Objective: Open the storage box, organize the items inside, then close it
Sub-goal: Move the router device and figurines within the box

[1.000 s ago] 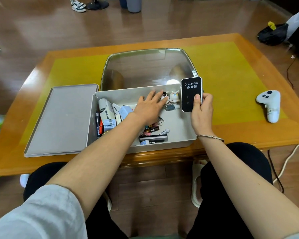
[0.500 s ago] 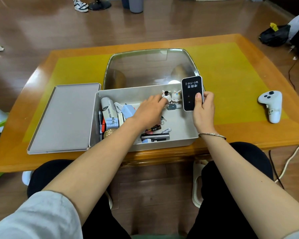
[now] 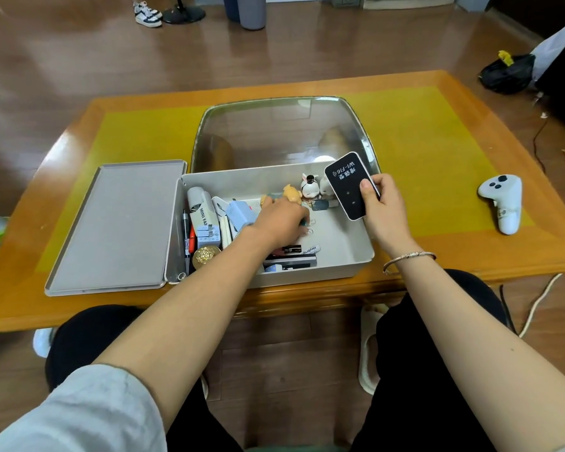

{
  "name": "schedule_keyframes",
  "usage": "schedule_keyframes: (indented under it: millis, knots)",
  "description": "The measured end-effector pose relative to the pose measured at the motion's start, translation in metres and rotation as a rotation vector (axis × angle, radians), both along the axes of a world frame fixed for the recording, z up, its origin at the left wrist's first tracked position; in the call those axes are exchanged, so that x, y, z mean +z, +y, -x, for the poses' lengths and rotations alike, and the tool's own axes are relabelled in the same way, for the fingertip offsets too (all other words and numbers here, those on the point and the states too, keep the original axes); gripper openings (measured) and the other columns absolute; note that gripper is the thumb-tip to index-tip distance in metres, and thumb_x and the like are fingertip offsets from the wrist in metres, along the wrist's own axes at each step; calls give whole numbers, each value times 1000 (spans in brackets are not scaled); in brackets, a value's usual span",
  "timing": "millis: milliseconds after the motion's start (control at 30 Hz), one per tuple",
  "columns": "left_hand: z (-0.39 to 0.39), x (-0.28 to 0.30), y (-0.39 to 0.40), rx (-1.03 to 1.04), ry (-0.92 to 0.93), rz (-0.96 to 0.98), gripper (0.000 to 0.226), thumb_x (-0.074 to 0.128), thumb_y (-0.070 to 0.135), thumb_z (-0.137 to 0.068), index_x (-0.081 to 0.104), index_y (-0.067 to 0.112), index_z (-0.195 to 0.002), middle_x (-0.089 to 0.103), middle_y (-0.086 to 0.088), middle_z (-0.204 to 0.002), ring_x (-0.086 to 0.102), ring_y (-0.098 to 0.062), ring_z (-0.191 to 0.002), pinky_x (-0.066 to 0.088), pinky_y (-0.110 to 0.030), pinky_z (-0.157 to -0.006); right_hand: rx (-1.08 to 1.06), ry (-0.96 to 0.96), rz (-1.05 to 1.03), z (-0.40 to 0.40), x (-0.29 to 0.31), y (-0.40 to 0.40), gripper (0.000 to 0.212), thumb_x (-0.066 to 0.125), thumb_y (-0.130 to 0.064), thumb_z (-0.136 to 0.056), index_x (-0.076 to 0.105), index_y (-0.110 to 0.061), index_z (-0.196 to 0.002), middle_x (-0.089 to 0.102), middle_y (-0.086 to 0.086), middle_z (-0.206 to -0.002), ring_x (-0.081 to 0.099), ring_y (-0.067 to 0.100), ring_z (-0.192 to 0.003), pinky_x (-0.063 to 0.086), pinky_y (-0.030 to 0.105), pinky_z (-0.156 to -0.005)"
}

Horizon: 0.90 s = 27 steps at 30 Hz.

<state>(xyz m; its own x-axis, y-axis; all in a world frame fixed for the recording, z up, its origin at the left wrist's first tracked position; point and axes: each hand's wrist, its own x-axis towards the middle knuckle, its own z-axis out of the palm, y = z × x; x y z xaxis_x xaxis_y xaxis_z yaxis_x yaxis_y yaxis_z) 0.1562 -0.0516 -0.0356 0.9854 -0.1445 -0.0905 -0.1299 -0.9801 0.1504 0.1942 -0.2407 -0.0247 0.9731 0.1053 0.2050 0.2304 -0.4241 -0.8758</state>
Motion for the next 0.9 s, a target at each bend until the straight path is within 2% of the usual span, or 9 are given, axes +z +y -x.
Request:
schedule_keyframes:
  millis: [100, 200, 367, 500, 567, 633, 767, 833, 900]
  knots:
    - [8, 10, 8, 132, -163, 188, 21, 57, 26, -92, 62, 14, -108, 64, -9, -106, 54, -30, -104, 39, -37, -85, 3, -3, 14, -3, 4, 0, 10, 47, -25, -97, 51, -16, -97, 59, 1, -93, 53, 13, -82, 37, 6, -60]
    - [20, 23, 27, 337, -280, 443, 25, 58, 20, -92, 60, 15, -117, 67, -7, -100, 61, -25, -93, 49, -36, -84, 40, -25, 61, -6, 10, 4, 10, 52, -24, -94, 56, -15, -95, 63, 4, -95, 57, 15, -85, 43, 22, -68]
    - [35, 33, 62, 548, -434, 409, 19, 49, 12, -95, 65, 12, -103, 69, -9, -93, 63, -26, -87, 51, -40, -78, 138, -70, 253, -4, 15, 12, 14, 57, -26, -90, 64, -16, -97, 68, 1, -92, 61, 19, -84, 48, 33, -71]
    - [41, 32, 76, 623, -435, 302, 24, 47, 10, -92, 68, 10, -105, 68, -14, -102, 61, -32, -93, 49, -39, -79, 173, -122, 453, -3, 15, 16, 19, 58, -29, -89, 66, -17, -101, 71, 5, -96, 63, 27, -90, 49, 44, -82]
    - [43, 30, 80, 625, -384, 247, 27, 47, 9, -92, 68, 9, -109, 64, -17, -110, 57, -34, -102, 48, -39, -85, 169, -163, 539, -4, 14, 19, 21, 58, -31, -89, 66, -17, -103, 71, 6, -99, 63, 30, -93, 46, 46, -86]
    - [45, 28, 82, 626, -326, 173, 28, 49, 8, -91, 68, 9, -112, 57, -19, -117, 49, -35, -110, 44, -41, -91, 170, -188, 613, -7, 12, 21, 23, 58, -33, -89, 65, -19, -106, 70, 6, -102, 62, 31, -97, 43, 42, -89]
    - [51, 32, 64, 632, -347, 25, 31, 54, 15, -90, 61, 12, -120, 50, -13, -126, 40, -32, -118, 35, -42, -94, 216, -188, 748, -10, 10, 25, 21, 56, -34, -90, 62, -23, -108, 70, 4, -103, 60, 31, -99, 34, 36, -83]
    - [51, 34, 46, 480, -345, 59, 32, 53, 18, -90, 59, 14, -121, 53, -11, -124, 44, -29, -116, 35, -42, -94, 238, -193, 781, -10, 11, 27, 21, 56, -31, -91, 62, -23, -109, 69, 5, -104, 60, 32, -99, 33, 37, -82]
    - [48, 31, 24, 236, -255, 78, 31, 49, 19, -91, 57, 15, -121, 57, -9, -121, 47, -28, -113, 37, -40, -93, 250, -207, 822, -9, 13, 28, 21, 54, -28, -91, 62, -21, -110, 69, 7, -103, 60, 33, -98, 34, 38, -83]
